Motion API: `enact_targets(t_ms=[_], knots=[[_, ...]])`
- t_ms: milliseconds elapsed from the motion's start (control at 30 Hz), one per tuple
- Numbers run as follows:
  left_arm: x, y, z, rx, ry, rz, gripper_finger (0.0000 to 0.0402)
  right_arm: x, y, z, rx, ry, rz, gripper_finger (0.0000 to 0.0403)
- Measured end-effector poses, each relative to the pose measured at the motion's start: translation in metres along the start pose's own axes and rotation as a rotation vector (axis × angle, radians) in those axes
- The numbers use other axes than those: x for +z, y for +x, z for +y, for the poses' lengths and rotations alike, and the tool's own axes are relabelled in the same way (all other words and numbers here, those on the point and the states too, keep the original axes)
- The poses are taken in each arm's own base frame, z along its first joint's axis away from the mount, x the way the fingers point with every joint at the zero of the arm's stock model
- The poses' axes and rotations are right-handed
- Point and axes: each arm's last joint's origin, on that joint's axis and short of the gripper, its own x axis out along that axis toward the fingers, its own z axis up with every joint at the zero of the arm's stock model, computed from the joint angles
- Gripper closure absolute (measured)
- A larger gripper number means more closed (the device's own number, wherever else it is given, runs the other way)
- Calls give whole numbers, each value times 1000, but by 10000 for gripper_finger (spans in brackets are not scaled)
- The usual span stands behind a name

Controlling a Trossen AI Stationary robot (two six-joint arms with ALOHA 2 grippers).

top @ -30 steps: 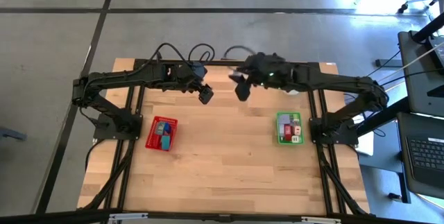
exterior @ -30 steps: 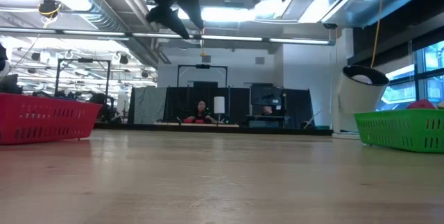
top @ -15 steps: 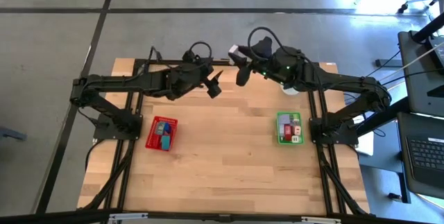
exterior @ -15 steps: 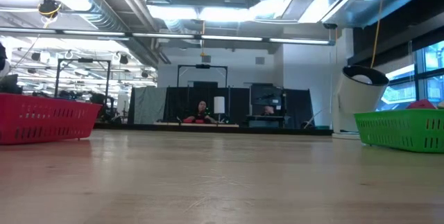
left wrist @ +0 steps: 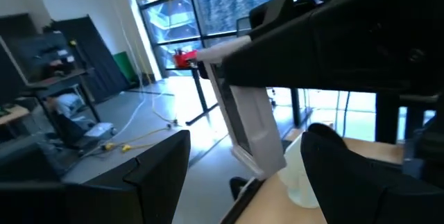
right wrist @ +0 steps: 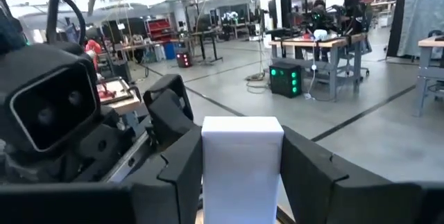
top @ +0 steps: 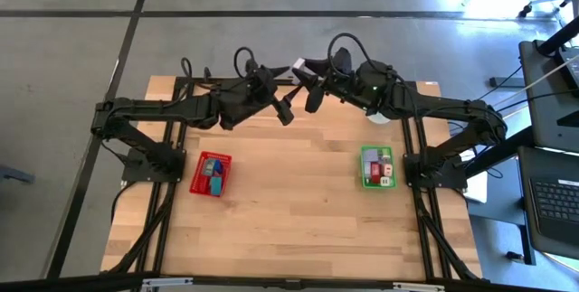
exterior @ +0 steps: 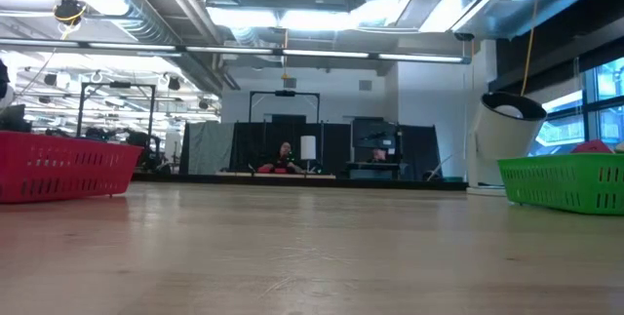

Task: Pick & Place Office items
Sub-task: Put the white digital timer into the orange basket

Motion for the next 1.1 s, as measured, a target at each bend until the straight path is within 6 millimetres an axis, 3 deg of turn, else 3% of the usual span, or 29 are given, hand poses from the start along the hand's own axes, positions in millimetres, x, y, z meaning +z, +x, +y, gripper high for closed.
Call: enact_targets(t_ms=[333, 833, 1100], knots=[[0, 0, 0, -11, -24, -5, 147, -6, 6, 3, 52, 25, 12, 241], [0, 1, 1, 10, -29, -1, 331, -6, 7, 2, 32, 24, 12, 241], [-1, 1, 1, 33, 21, 13, 343, -8, 6, 1, 3, 8, 23, 226]])
